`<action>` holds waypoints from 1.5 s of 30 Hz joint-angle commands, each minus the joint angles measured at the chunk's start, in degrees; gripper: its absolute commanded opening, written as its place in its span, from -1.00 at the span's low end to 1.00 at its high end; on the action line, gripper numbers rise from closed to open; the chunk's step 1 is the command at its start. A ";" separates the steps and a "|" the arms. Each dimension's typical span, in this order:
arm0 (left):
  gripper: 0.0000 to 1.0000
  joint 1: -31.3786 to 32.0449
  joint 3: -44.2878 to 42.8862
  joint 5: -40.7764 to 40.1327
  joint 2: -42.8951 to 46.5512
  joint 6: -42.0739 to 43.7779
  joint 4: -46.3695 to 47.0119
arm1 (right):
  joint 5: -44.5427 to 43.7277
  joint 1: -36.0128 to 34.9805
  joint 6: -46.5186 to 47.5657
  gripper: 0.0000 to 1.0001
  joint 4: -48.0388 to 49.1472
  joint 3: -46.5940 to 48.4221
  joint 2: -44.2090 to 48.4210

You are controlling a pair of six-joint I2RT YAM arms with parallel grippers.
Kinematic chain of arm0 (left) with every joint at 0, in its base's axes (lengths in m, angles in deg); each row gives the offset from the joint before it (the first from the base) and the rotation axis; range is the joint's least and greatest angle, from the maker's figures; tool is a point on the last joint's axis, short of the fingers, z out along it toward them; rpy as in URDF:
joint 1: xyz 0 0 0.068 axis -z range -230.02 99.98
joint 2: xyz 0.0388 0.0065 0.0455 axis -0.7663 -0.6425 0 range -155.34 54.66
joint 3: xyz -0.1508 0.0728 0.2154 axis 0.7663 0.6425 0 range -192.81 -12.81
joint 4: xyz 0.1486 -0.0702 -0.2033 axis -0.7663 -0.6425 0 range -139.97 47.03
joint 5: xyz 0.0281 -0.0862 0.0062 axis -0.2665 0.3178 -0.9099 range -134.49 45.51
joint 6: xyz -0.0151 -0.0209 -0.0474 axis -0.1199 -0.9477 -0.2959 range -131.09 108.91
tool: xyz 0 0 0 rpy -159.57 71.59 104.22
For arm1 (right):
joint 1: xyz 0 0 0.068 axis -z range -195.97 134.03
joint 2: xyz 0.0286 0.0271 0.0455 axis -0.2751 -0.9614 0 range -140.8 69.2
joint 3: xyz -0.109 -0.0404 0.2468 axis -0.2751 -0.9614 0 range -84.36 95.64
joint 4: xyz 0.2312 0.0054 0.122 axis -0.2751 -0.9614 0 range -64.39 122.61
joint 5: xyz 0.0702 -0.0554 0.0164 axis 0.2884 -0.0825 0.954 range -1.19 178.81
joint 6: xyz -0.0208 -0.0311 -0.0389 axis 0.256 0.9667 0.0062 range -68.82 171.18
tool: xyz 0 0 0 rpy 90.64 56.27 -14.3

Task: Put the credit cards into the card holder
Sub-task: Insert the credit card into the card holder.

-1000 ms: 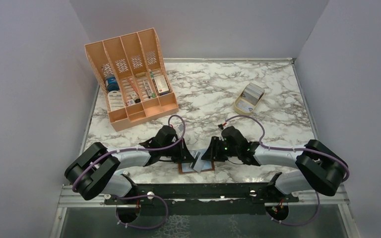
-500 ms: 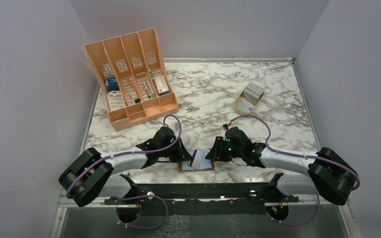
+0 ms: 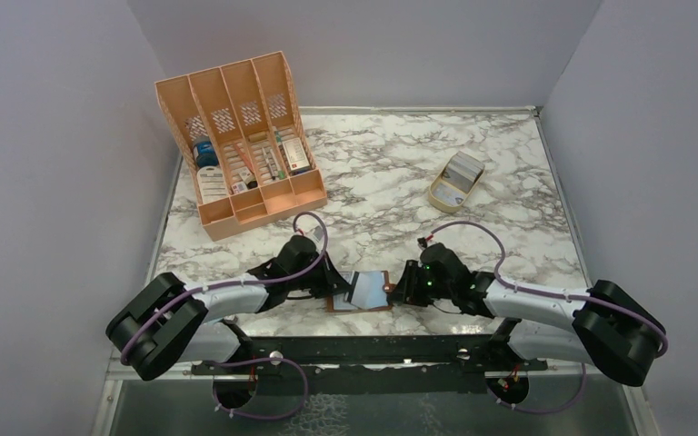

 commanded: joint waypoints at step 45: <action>-1.00 0.34 7.72 -10.82 7.06 -3.55 7.55 | -0.60 -3.08 -1.11 -0.53 2.68 2.61 0.88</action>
